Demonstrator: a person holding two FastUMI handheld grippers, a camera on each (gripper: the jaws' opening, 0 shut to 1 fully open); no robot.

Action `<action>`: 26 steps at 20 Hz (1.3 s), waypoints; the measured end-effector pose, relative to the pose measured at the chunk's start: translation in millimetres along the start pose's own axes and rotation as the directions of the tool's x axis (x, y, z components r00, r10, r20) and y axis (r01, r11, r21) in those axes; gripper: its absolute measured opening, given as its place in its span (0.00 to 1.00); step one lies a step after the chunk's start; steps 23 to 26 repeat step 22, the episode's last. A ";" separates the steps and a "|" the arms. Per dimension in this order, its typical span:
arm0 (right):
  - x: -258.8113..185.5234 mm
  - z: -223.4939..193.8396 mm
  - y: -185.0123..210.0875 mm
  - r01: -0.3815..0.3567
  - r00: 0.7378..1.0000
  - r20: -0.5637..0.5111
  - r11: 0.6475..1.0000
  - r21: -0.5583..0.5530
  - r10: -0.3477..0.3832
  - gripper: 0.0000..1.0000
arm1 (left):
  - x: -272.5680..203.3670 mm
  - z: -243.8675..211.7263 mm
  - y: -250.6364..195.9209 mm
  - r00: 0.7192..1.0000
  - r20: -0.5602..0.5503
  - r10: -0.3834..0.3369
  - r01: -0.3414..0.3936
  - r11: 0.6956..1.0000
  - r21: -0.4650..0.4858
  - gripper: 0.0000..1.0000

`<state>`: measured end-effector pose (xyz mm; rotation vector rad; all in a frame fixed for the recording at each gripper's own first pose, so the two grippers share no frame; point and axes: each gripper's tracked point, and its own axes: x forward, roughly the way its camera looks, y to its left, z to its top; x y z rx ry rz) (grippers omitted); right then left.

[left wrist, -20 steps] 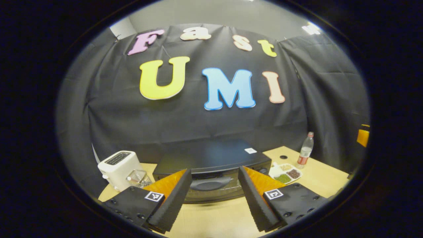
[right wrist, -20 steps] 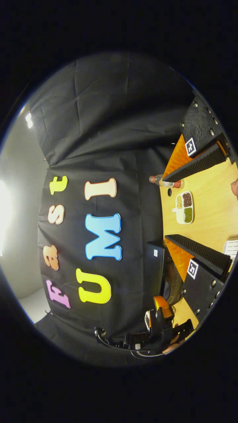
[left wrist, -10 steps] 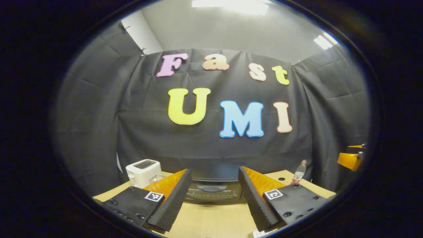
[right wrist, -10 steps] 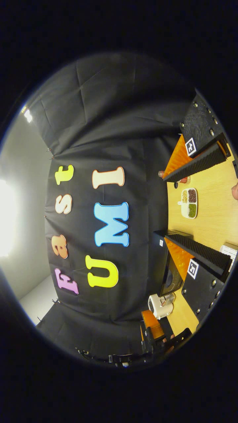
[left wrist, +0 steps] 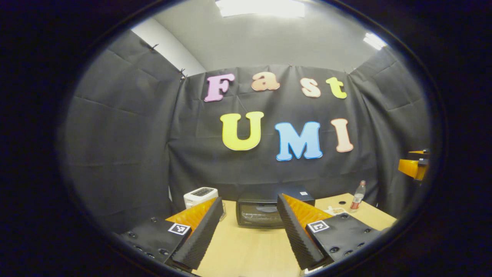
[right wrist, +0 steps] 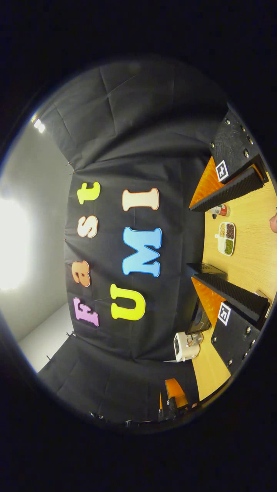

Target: Open the electric oven with the left hand, put the food in, and close the electric oven.

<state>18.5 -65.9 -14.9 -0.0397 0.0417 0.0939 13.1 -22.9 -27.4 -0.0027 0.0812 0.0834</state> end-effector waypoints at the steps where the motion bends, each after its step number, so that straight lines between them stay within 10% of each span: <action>1: 0.0 2.3 2.3 0.003 1.000 0.012 1.000 0.001 -0.003 0.98 | -3.3 1.2 6.5 1.000 0.005 0.010 -0.010 1.000 -0.009 0.99; 26: 2.2 32.1 38.5 -0.022 0.997 0.074 0.999 0.045 0.019 0.92 | -30.1 33.9 67.5 0.995 0.087 0.050 -0.051 0.999 0.012 0.99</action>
